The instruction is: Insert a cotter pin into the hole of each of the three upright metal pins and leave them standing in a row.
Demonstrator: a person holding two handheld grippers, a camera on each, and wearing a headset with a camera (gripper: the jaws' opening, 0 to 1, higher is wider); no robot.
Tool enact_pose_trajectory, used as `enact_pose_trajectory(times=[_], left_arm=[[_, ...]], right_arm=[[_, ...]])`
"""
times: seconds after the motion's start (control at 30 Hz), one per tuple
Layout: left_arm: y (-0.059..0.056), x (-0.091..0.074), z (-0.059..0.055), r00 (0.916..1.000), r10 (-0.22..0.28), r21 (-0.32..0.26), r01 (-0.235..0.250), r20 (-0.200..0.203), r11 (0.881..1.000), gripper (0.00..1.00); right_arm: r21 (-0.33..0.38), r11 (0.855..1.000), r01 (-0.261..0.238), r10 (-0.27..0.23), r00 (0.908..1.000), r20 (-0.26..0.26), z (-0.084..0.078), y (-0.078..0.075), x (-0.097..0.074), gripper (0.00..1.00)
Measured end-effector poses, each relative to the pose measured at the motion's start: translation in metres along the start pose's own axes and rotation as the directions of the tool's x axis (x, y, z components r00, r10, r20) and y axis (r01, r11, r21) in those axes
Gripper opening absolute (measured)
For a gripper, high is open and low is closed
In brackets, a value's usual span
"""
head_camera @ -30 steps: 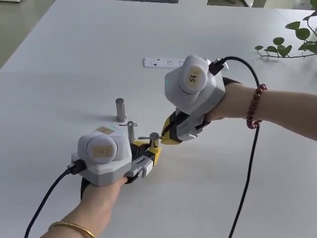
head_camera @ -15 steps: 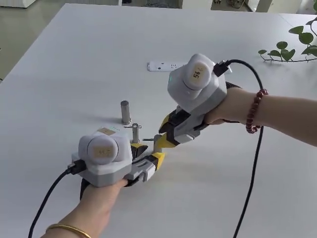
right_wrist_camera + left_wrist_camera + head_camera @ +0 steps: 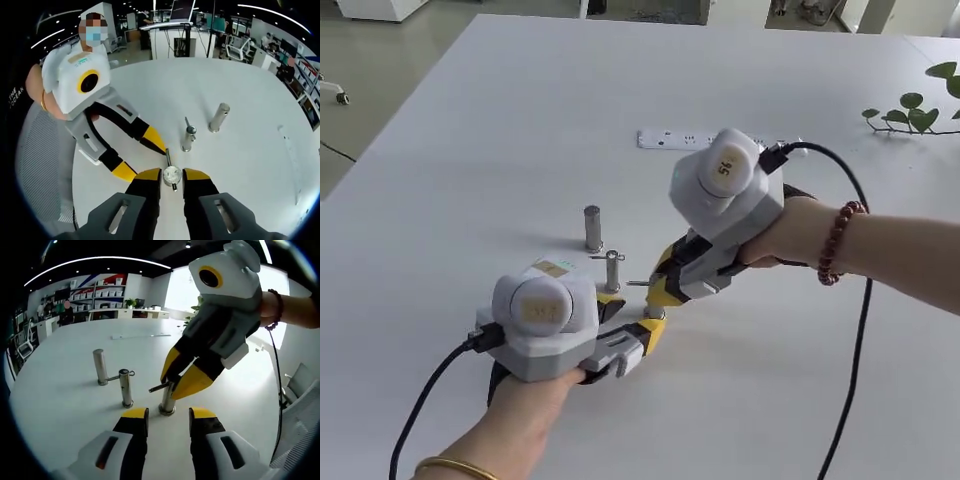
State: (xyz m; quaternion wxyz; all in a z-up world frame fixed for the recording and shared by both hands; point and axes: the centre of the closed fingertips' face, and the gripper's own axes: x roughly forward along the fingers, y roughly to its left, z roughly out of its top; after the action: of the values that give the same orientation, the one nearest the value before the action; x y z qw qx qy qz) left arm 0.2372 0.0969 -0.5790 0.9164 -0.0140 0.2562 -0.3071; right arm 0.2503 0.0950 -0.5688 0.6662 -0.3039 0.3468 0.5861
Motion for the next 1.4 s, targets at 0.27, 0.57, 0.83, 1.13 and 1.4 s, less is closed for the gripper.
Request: enact_pose_trajectory(times=[0.27, 0.57, 0.83, 1.13, 1.4], left_arm=[[0.001, -0.003, 0.001, 1.0000, 0.002, 0.003, -0.002, 0.004, 1.000, 0.33], [0.005, -0.011, 0.000, 0.9999, 0.011, -0.004, -0.011, -0.004, 1.000, 0.36], [0.008, -0.018, 0.006, 0.9998, 0.017, 0.000, -0.017, 0.009, 1.000, 0.36], [0.010, -0.023, 0.012, 0.9996, 0.018, -0.002, -0.018, 0.022, 1.000, 0.39], [0.014, -0.034, 0.019, 0.9991, 0.023, 0.008, -0.023, 0.034, 1.000, 0.43]], right_arm=[[-0.019, 1.000, -0.002, 0.002, 0.9999, 0.012, 0.001, 0.002, 0.000, 0.09], [-0.005, 1.000, -0.012, 0.012, 0.9993, 0.036, 0.000, 0.000, 0.000, 0.08], [-0.023, 1.000, -0.008, 0.009, 0.9996, 0.026, 0.001, 0.001, 0.000, 0.08], [-0.021, 1.000, 0.011, -0.011, 0.9992, 0.038, 0.006, -0.009, -0.007, 0.08], [-0.004, 0.999, 0.041, -0.041, 0.9989, 0.022, 0.001, -0.033, -0.010, 0.08]])
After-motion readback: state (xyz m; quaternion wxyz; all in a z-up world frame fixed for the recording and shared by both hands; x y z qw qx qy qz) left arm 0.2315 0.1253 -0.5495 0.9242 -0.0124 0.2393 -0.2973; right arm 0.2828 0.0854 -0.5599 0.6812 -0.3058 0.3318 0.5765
